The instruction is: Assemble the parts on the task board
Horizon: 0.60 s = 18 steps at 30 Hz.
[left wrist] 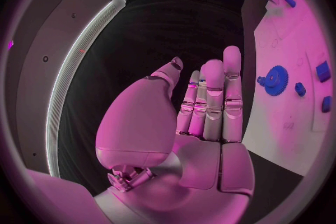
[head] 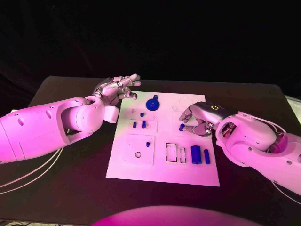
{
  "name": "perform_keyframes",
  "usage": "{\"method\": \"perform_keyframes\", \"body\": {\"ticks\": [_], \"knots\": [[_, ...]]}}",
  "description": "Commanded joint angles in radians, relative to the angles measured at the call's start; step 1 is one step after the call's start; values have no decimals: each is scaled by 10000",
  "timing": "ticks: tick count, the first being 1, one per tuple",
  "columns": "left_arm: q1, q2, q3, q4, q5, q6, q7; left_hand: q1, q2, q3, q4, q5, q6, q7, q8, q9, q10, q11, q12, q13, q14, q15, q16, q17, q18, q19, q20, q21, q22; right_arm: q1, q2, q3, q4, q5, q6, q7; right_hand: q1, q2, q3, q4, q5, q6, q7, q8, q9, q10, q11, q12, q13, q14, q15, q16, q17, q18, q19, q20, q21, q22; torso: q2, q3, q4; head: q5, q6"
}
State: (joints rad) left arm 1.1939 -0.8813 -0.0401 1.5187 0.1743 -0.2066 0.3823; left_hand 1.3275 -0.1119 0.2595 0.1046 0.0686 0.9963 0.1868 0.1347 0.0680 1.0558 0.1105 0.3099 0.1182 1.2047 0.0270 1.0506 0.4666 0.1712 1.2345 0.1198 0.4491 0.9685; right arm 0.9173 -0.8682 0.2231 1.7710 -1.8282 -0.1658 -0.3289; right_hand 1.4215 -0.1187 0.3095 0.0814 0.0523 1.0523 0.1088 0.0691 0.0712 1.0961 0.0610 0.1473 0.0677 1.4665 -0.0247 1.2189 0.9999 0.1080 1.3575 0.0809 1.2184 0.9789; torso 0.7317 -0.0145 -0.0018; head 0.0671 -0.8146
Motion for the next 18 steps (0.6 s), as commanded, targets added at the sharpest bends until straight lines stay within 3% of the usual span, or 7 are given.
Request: {"method": "perform_keyframes", "body": {"ticks": [1,18], "knots": [[-12,19,8,12,-41,224,23,81,38,-53,-13,62,-61,-17,30,-12,-81,8,63,16,-62,7,43,-9,92,13,63,-49,-13,-10,31,-12,-5,10,112,274,34,120,124,11,-21,133,6,25,-2,212,-1,76,-22,270,68,79,19,5,38,36,80,28,10,-1,8,14,-33],[-15,-6,9,33,-54,234,21,89,60,-57,-16,65,-62,-18,41,-8,-87,9,82,19,-65,8,49,-16,93,14,66,-53,-17,-114,296,-91,-251,-162,418,188,141,198,485,57,-25,615,56,130,46,836,-41,120,-27,286,37,217,152,-6,105,39,189,186,5,9,-2,32,-64]]}}
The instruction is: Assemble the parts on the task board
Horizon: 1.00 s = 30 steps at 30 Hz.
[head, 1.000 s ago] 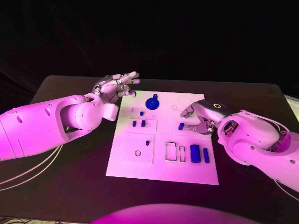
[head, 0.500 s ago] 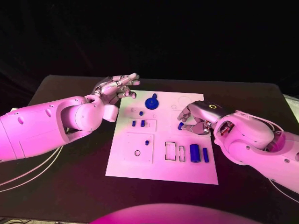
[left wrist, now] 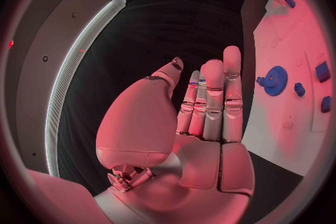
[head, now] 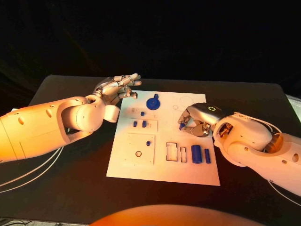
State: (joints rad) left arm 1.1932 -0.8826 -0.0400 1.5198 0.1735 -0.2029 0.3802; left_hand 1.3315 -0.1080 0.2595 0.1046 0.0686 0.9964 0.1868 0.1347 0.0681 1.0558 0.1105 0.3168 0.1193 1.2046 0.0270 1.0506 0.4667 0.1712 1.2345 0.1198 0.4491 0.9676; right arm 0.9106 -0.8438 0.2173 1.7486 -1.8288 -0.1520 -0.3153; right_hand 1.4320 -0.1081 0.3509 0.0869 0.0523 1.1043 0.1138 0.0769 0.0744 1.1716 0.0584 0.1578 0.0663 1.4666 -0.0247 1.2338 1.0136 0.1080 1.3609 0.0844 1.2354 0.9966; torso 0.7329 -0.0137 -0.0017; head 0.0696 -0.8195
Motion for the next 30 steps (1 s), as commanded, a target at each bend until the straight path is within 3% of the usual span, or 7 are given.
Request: {"method": "perform_keyframes", "body": {"ticks": [1,9,16,21,26,30], "knots": [[-8,6,8,22,-46,199,40,50,21,-58,-16,65,-63,-17,40,-9,-87,8,14,9,-65,8,49,-17,93,14,66,-52,-9,-56,80,-43,-50,-159,292,45,34,93,80,4,-25,103,7,53,14,89,-15,11,-14,285,36,69,15,-7,72,3,22,12,-10,-3,-5,8,-20],[-8,4,8,22,-46,206,39,50,21,-58,-16,65,-63,-17,40,-9,-87,8,14,9,-65,8,49,-17,93,14,66,-52,-9,-72,115,-69,-111,-208,114,-86,-42,156,185,101,-28,235,2,66,21,235,-29,-31,-13,282,18,108,42,-12,92,-12,54,54,-5,-6,-12,14,-22],[-9,-3,9,20,-46,213,38,51,37,-62,-16,65,-66,-16,47,-7,-94,9,27,11,-68,9,53,-22,93,14,68,-55,-12,-75,77,-70,-44,-206,-887,-87,91,433,485,82,-30,611,-42,221,96,687,-122,35,32,285,-80,187,109,-70,245,-83,288,415,-14,1,-3,-16,-37],[-11,-5,9,5,-46,221,47,51,43,-64,-15,66,-67,-16,49,-6,-96,10,32,11,-69,10,54,-24,94,14,68,-56,-13,-77,-53,-45,217,10,-1703,29,190,451,636,-17,-26,722,-52,267,130,855,-158,14,41,279,-120,205,105,-109,328,-128,424,623,-24,1,-1,-34,-20],[-17,-8,9,-22,-47,222,52,51,43,-64,-15,66,-67,-16,49,-6,-96,10,32,11,-69,10,54,-24,94,14,68,-56,-13,-79,-151,10,563,319,-2192,139,203,433,667,-43,-23,734,-48,270,136,878,-160,-4,40,278,-126,213,107,-115,341,-137,447,655,-5,16,8,-22,13],[-22,-9,9,-27,-47,237,60,51,49,-66,-15,66,-69,-15,52,-5,-100,10,37,12,-70,10,56,-26,94,14,69,-57,-14,-169,-168,54,935,537,-2467,237,226,423,738,-85,-13,722,-23,255,138,887,-149,-52,34,277,-125,225,108,-123,356,-146,475,692,4,-4,1,-4,0]]}}
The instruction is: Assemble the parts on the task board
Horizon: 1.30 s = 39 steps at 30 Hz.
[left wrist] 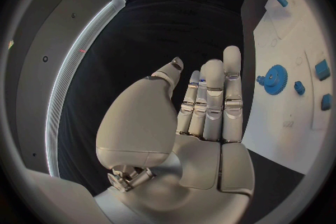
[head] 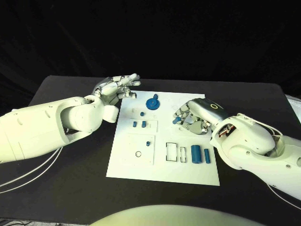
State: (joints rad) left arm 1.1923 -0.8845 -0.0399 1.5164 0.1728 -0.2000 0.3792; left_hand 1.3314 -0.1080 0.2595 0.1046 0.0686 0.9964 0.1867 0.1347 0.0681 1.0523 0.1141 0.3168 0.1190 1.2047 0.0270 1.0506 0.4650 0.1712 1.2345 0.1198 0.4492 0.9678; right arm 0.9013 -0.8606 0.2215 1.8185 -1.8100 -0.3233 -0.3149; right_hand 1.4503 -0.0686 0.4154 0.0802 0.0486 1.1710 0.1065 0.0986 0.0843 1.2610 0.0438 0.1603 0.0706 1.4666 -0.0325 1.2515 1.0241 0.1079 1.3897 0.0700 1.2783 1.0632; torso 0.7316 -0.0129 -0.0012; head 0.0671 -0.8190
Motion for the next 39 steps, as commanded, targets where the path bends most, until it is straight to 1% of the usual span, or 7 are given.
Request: {"method": "perform_keyframes", "body": {"ticks": [1,11,15,19,23,32,39], "knots": [[-14,14,8,3,-40,209,71,51,49,-66,-14,66,-69,-15,52,-6,-64,-25,37,15,-70,10,56,-9,94,14,69,-58,-17,-97,9,19,317,420,-782,261,44,26,95,-19,23,55,50,37,39,-8,-3,-77,-9,277,-47,48,4,-121,69,-2,47,26,17,-14,-12,36,-6],[-17,84,10,-16,-41,232,67,51,49,-66,-14,66,-69,-15,52,-6,-64,-25,37,15,-70,10,56,-9,94,14,69,-58,-17,-395,669,-16,543,1532,-507,670,83,-19,219,-127,40,19,101,-1,40,-15,30,-177,-17,269,-29,50,-33,-123,65,1,61,29,3,-21,11,148,-23],[-18,106,10,-28,-41,234,68,57,60,-68,-17,67,-74,-14,55,-5,-72,-25,46,16,-73,11,59,-13,94,13,70,-60,-19,-586,1132,-133,415,1584,-368,922,87,-13,265,-161,47,-3,121,-19,38,-26,46,-215,-19,265,-17,47,-51,-123,60,8,63,28,3,-20,17,280,-65],[-18,128,11,-31,-41,233,68,57,60,-68,-17,67,-74,-14,55,-5,-72,-25,46,16,-73,11,59,-13,94,13,70,-60,-19,-680,1580,-351,193,1579,-96,1068,82,-13,274,-168,47,-9,127,-24,38,-31,52,-227,-19,262,-13,44,-61,-124,60,11,67,33,-7,-34,13,390,-71],[-17,155,11,-36,-41,232,63,57,60,-68,-17,67,-74,-14,55,-5,-72,-25,46,16,-73,11,59,-13,94,13,70,-60,-19,-714,1954,-507,-32,1623,287,1101,65,-5,284,-169,48,-14,136,-30,38,-32,61,-240,-19,261,-6,44,-67,-123,55,15,63,24,7,-17,1,498,-97],[-17,181,12,-19,-41,228,56,57,60,-68,-17,67,-74,-14,55,-5,-72,-25,46,16,-73,11,59,-13,94,13,70,-60,-19,-730,2363,-692,-462,1466,692,1097,42,17,319,-188,53,-38,150,-49,36,-46,74,-279,-20,260,7,51,-71,-123,49,26,66,23,6,-17,-8,607,-145],[-17,183,13,-20,-42,227,52,57,60,-68,-17,67,-74,-14,55,-5,-72,-25,46,16,-73,11,59,-13,94,13,70,-60,-19,-731,2435,-749,-625,1321,1087,1005,38,19,324,-193,52,-40,152,-51,36,-48,76,-285,-20,261,8,56,-64,-121,45,27,61,14,3,-11,-9,641,-196]]}}
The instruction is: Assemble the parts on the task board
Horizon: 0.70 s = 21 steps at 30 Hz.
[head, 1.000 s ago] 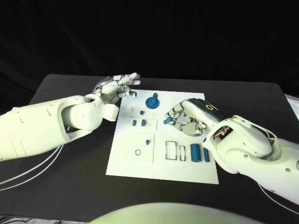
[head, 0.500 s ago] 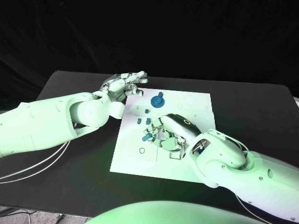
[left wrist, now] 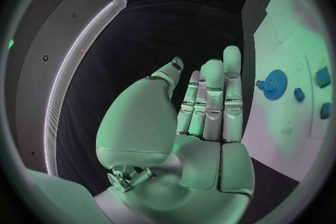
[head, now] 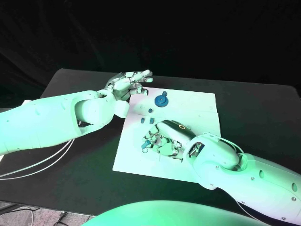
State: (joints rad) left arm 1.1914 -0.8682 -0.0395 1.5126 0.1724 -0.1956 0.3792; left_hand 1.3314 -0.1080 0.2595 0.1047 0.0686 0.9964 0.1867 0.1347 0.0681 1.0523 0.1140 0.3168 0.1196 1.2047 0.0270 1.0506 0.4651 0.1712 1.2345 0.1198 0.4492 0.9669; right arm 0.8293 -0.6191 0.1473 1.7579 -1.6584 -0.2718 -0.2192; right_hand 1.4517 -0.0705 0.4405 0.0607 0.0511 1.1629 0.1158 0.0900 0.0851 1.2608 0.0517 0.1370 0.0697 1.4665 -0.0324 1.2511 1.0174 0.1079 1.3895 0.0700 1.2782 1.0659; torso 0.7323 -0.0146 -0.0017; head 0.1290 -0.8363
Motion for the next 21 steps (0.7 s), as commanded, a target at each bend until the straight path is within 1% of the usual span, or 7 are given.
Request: {"method": "perform_keyframes", "body": {"ticks": [1,7,12,17,21], "knots": [[-7,21,9,18,-38,184,51,57,60,-68,-17,67,-74,-14,55,-6,-72,-25,46,9,-73,11,59,-14,94,13,70,-60,-10,-11,21,-9,-22,-211,599,46,22,38,73,3,27,40,60,34,28,-46,-2,-54,-11,261,8,59,0,-121,46,27,63,-12,-5,5,-8,28,-27],[-7,35,9,14,-39,202,33,57,60,-68,-17,67,-74,-14,55,-6,-72,-25,46,9,-73,11,59,-14,94,13,70,-60,-10,-11,21,-23,-57,-450,846,-50,1,37,71,4,22,41,63,34,29,-44,3,-61,-10,261,11,64,5,-121,45,30,64,-11,-3,8,-10,53,-50],[-7,41,9,6,-39,207,26,57,60,-68,-17,67,-74,-14,55,-6,-72,-25,46,9,-73,11,59,-14,94,13,70,-60,-10,-11,30,-27,-72,-698,866,-223,-39,31,65,6,18,41,65,31,32,-40,9,-76,-8,258,17,61,-9,-120,41,35,65,-12,-8,2,-3,44,-53],[-7,40,9,2,-39,213,20,57,60,-68,-17,67,-74,-14,55,-6,-72,-25,46,9,-73,11,59,-14,94,13,70,-60,-10,-12,14,-28,-49,-891,775,-347,-41,31,65,6,18,41,65,31,32,-40,9,-76,-8,258,17,60,-10,-120,41,36,65,-12,0,2,6,56,-71],[-7,34,9,-1,-39,216,19,57,60,-68,-17,67,-74,-14,55,-6,-72,-25,46,9,-73,11,59,-14,94,13,70,-60,-10,-13,6,-28,-9,-1005,781,-409,-54,28,62,6,19,42,65,31,33,-38,9,-81,-7,258,19,64,-6,-121,42,37,70,-4,-2,4,-6,64,-75]]}}
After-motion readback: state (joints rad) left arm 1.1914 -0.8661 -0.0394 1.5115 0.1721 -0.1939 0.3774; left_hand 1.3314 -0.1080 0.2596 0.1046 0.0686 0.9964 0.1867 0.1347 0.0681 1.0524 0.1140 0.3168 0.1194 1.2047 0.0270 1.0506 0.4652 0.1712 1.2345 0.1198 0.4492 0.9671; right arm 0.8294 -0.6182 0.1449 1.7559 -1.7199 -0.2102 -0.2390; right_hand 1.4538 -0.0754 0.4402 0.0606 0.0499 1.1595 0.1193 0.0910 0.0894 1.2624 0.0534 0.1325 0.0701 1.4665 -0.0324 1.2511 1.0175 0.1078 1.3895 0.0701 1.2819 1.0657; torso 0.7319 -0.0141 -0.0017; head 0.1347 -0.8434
